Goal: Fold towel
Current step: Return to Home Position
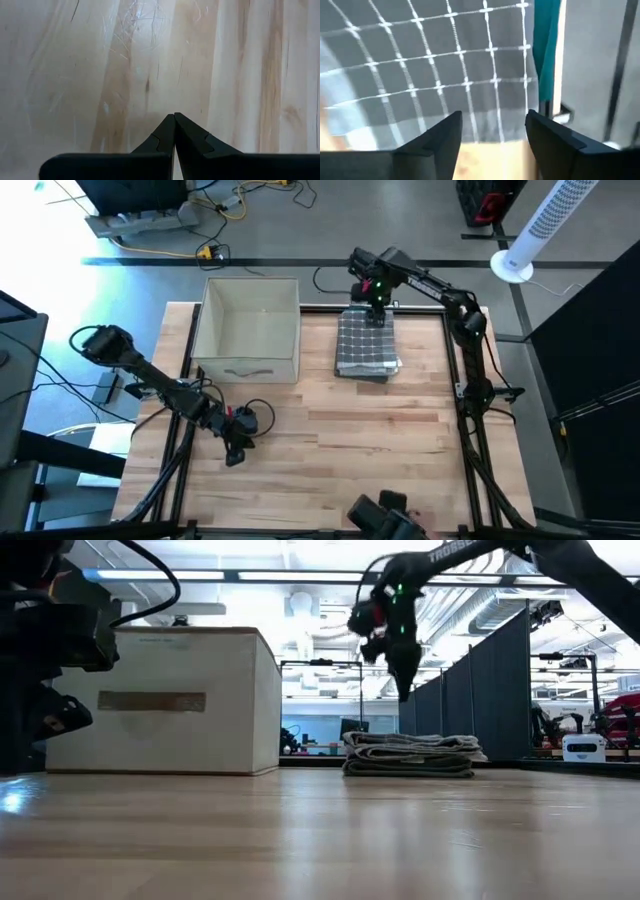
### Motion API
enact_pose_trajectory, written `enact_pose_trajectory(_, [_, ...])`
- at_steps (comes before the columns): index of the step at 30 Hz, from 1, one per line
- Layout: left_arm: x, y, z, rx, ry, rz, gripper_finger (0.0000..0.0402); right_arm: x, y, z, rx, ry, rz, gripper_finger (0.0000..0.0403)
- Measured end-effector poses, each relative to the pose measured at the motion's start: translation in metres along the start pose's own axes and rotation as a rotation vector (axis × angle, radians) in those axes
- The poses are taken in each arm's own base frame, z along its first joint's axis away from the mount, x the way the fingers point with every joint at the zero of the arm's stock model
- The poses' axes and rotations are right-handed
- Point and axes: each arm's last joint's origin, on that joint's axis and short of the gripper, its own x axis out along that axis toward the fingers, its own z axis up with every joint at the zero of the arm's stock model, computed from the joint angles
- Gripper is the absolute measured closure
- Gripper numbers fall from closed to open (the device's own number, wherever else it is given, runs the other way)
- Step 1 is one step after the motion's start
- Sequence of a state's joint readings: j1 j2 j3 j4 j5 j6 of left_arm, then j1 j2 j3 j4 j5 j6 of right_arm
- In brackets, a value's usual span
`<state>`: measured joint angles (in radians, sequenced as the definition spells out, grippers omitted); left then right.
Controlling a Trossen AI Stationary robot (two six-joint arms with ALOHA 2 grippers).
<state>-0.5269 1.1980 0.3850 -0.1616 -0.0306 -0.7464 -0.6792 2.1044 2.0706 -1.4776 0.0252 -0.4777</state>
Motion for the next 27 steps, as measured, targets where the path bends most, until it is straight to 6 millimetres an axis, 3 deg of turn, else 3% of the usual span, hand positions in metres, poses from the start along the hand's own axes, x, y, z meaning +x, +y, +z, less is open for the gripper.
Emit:
enact_pose_trajectory(4, [-0.011,0.0,0.012,0.008,-0.078,-0.012,0.0402,-0.057,0.018,-0.008,0.117,-0.216,0.161,0.0196])
enact_pose_trajectory(6, [-0.022,-0.001,0.024,0.04,-0.15,-0.008,0.0402,-0.086,0.033,-0.012,0.13,-0.336,0.162,0.0201])
enact_pose_trajectory(11, [-0.059,0.003,0.052,0.112,-0.316,0.093,0.0402,-0.147,0.085,-0.03,0.116,-0.579,0.07,0.0223])
enact_pose_trajectory(15, [-0.098,0.005,0.074,0.134,-0.508,0.107,0.0402,-0.18,0.13,-0.046,0.101,-0.723,0.051,0.0241])
enact_pose_trajectory(21, [-0.143,0.005,0.091,0.186,-0.689,0.12,0.0402,-0.193,0.197,-0.061,0.032,-0.946,-0.022,0.0278])
enact_pose_trajectory(27, [-0.174,0.005,0.095,0.247,-0.822,0.255,0.0402,-0.16,0.244,-0.063,-0.023,-1.195,0.033,0.0313])
